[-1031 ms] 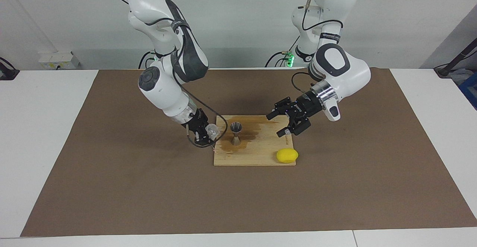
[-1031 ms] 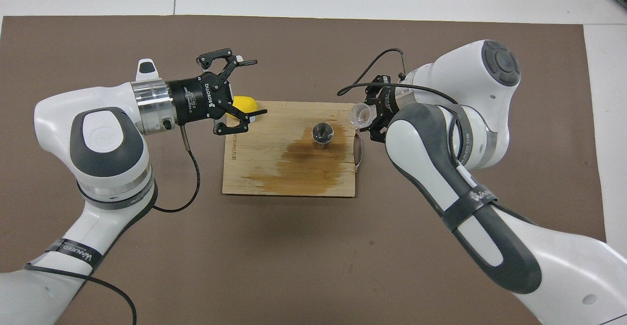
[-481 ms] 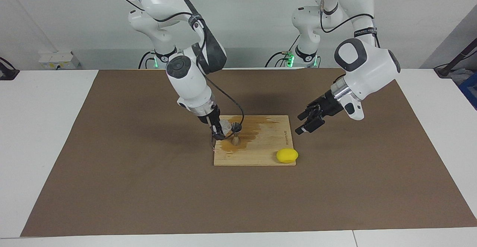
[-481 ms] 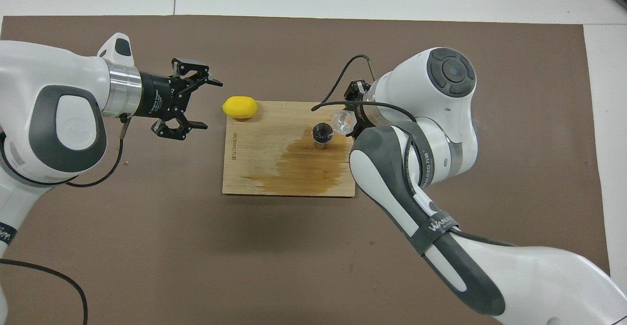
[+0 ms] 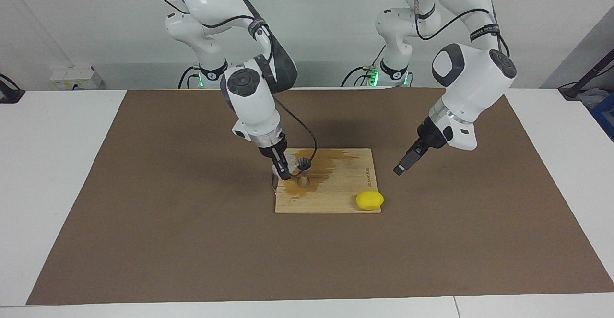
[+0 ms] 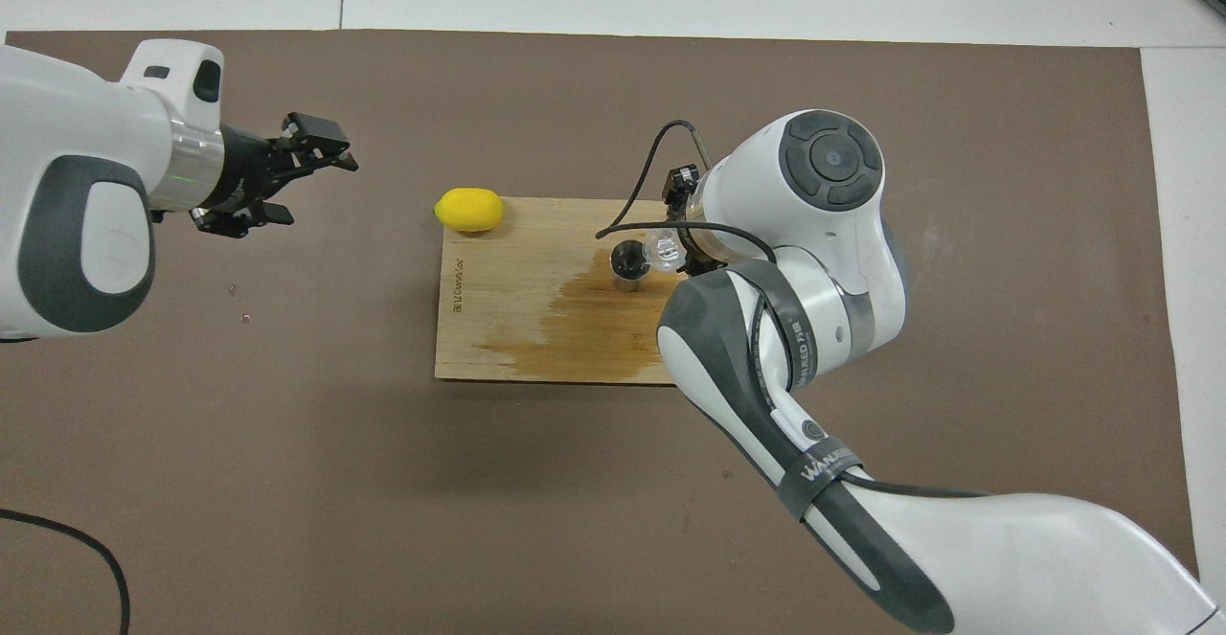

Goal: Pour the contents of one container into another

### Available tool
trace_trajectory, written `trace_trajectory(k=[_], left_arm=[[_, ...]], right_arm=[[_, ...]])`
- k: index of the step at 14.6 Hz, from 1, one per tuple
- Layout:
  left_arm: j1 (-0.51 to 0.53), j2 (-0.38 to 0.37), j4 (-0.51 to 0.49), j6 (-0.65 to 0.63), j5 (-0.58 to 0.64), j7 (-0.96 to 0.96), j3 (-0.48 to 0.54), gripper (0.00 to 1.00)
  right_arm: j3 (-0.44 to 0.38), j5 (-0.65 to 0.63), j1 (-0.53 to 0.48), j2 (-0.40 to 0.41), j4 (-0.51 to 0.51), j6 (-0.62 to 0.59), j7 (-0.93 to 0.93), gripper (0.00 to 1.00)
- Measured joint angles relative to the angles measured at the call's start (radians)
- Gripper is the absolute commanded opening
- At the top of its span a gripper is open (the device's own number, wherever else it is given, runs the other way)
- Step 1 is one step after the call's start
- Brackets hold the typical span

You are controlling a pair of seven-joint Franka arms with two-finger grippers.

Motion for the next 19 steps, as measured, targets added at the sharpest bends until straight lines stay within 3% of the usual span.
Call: trace_trajectory(k=[4,7,14,19], left_arm=[[0.123,-0.009,0.006,-0.049,0.094,0.386,0.008,1.00],[0.131,-0.020,0.056,-0.171,0.179,0.556,0.004,1.00],[0.117,-0.183,0.166,-0.478,0.220,0.576,-0.018,1.00],[0.117,-0.194,0.163,-0.495,0.220,0.576,-0.017,1.00]], right_arm=[[0.000,-0.080,0.022,0.000,0.001,0.000,0.000,0.32],[0.000,-0.127,0.032,0.000,0.003,0.000,0.000,0.32],[0.000,-0.213,0.057,0.000,0.007,0.000,0.000,0.32],[0.000,-0.261,0.061,0.000,0.008,0.000,0.000,0.32]])
